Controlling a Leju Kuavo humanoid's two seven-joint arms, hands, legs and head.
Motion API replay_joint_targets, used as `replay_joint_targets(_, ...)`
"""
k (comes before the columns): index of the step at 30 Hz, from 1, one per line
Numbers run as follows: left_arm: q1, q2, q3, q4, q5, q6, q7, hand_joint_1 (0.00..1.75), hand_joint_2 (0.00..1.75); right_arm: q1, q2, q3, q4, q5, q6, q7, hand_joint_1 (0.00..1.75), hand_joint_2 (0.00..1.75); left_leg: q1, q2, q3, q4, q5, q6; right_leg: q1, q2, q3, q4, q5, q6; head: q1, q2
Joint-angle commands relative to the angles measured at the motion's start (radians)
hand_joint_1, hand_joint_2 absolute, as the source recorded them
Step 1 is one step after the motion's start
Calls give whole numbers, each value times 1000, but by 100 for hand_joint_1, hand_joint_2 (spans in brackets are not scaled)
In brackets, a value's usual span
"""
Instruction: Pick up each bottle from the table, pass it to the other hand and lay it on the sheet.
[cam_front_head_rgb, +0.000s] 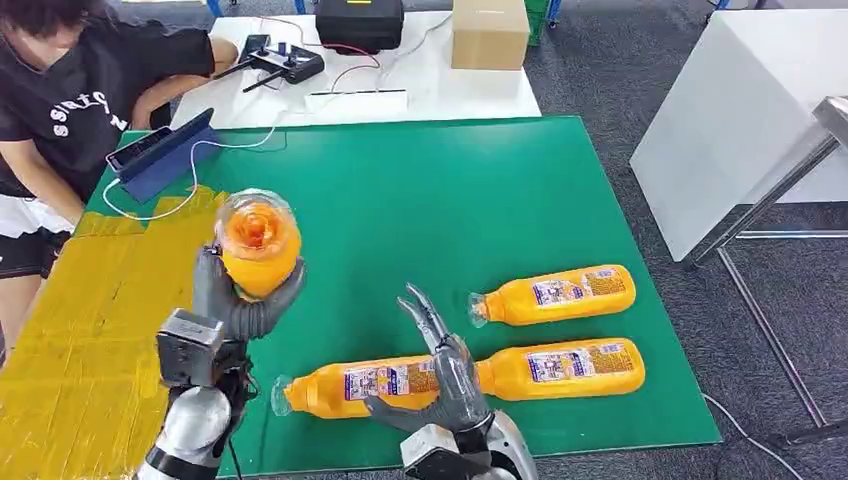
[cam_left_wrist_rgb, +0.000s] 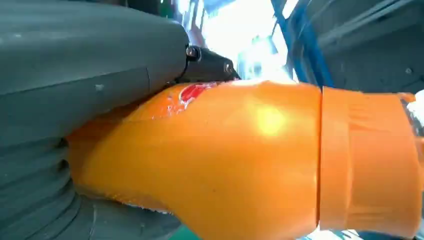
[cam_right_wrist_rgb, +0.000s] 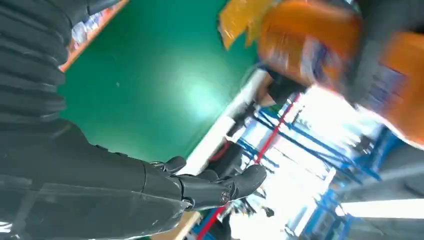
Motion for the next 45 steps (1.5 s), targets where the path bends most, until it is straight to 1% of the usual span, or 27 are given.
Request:
replay_joint_targets(1,-193,151,155,255,-656,-72,259,175,175,33,-92,-73,-202,75,62,63,0,175,1,-1,5,0,-2,-2,1,-2,5,0,-2,-1,0,0)
replay_joint_targets(3,-226,198,141,381,-854,-92,317,175,175,23,-103,-56,-174,124,78,82,0,175,0,-1,4,-1,0,-1,0,-2,4,-1,-1,-1,0,0)
replay_joint_targets(4,-236,205,137,436,-890,-91,327,175,175,17,-103,-48,-159,142,78,90,0,175,2,0,10,-1,-2,-3,2,-2,10,-1,-2,-2,0,0)
replay_joint_targets(5,-250,218,129,499,-926,-112,340,175,175,10,-111,-36,-138,174,85,108,0,175,0,0,7,-2,0,-2,0,-2,6,-1,-1,-1,0,0)
replay_joint_targets(6,-274,230,117,588,-953,-136,352,175,175,1,-122,-18,-114,209,91,121,0,175,2,0,10,-3,-1,-3,2,-1,9,-2,-1,-1,0,0)
replay_joint_targets(8,-313,238,100,705,-998,-124,379,175,175,-18,-131,4,-85,258,91,138,0,175,1,1,8,-3,0,-1,0,0,6,-2,0,-1,0,0)
replay_joint_targets(9,-319,239,99,726,-994,-109,377,175,175,-20,-129,4,-79,258,90,138,0,175,1,0,10,-3,0,-2,1,-1,8,-2,-1,-1,0,0)
replay_joint_targets(11,-331,236,96,760,-1005,-134,385,175,175,-30,-139,17,-74,286,98,152,0,175,1,1,6,-2,1,-2,1,0,5,-1,0,-1,0,0)
replay_joint_targets(13,-355,241,77,845,-1010,-157,415,175,175,-45,-148,39,-58,303,118,169,0,175,2,2,10,-2,-1,-3,2,0,10,-2,-2,-1,0,0)
replay_joint_targets(14,-362,234,90,884,-998,-164,418,175,175,-52,-151,49,-48,315,128,179,0,175,3,2,12,-2,-2,-3,3,0,12,-2,-2,-1,0,0)
replay_joint_targets(16,-374,224,102,947,-990,-152,416,175,175,-61,-155,64,-31,331,133,189,0,175,1,0,7,-2,1,-2,1,0,6,-1,-1,0,0,0)
replay_joint_targets(18,-390,210,105,1027,-1004,-152,426,175,175,-78,-161,86,-8,366,136,209,0,175,2,0,12,-4,-1,-2,2,0,13,-4,-1,-1,1,0)
replay_joint_targets(20,-387,209,105,1029,-1005,-147,428,175,175,-79,-160,88,-6,366,136,209,0,175,1,3,5,-2,0,-1,0,2,5,-1,0,-1,0,0)
replay_joint_targets(22,-386,207,104,1031,-1006,-145,430,175,175,-80,-160,88,-5,366,136,209,0,175,2,2,10,-2,-1,-3,2,1,10,-2,-1,-1,0,0)
replay_joint_targets(23,-386,207,104,1031,-1006,-145,430,175,175,-80,-160,88,-5,366,136,209,0,175,1,0,5,-1,0,-2,1,1,5,-1,0,0,0,0)
replay_joint_targets(24,-388,205,104,1031,-1006,-146,430,175,175,-81,-160,88,-5,366,136,209,0,175,2,0,8,-1,-1,-2,2,0,8,-1,-2,-1,0,0)
replay_joint_targets(25,-388,205,104,1031,-1006,-146,430,175,175,-81,-160,88,-5,366,136,209,0,175,1,0,4,-1,0,-2,1,1,5,-1,0,0,0,0)
replay_joint_targets(26,-395,202,106,1044,-1007,-160,430,175,175,-84,-165,94,-4,377,139,215,0,175,2,0,8,-1,-1,-2,2,0,8,-1,-2,-1,1,0)
replay_joint_targets(27,-399,198,107,1058,-1010,-174,433,175,175,-89,-167,100,0,389,140,222,0,175,1,0,5,-1,0,-2,1,1,5,-1,-1,0,0,0)
replay_joint_targets(29,-399,198,107,1058,-1010,-174,433,175,175,-89,-167,100,0,389,140,222,0,175,1,1,5,-1,0,-2,1,1,6,-1,-1,0,0,0)
replay_joint_targets(30,-420,168,119,1121,-1001,-223,443,175,175,-108,-172,122,27,426,145,246,0,175,2,0,7,0,-1,-2,2,0,8,-1,-1,0,0,0)
replay_joint_targets(31,-427,156,125,1144,-999,-219,451,175,175,-115,-172,129,41,435,145,251,0,175,1,0,6,-1,0,-2,1,1,6,-1,0,0,0,0)
replay_joint_targets(32,-432,144,133,1162,-993,-220,456,40,175,-122,-173,136,53,455,143,264,0,175,2,0,8,-1,-1,-2,2,0,9,-2,-1,0,0,0)
replay_joint_targets(33,-436,133,140,1177,-988,-214,463,0,175,-130,-176,143,70,472,146,278,0,175,1,0,6,-1,0,-2,1,1,6,-1,0,0,0,0)
replay_joint_targets(38,-461,100,182,1210,-918,-278,417,0,175,-167,-210,179,146,549,192,350,0,175,1,0,9,-2,0,-2,1,0,10,-2,0,0,0,0)
replay_joint_targets(42,-470,91,192,1225,-903,-304,422,0,175,-188,-218,191,192,558,198,357,0,175,2,0,14,-3,0,-2,2,0,16,-4,0,0,0,0)
replay_joint_targets(45,-467,90,204,1223,-883,-301,408,0,175,-195,-220,197,195,573,200,383,0,175,0,-1,13,-2,1,-1,0,0,14,-2,0,0,0,0)
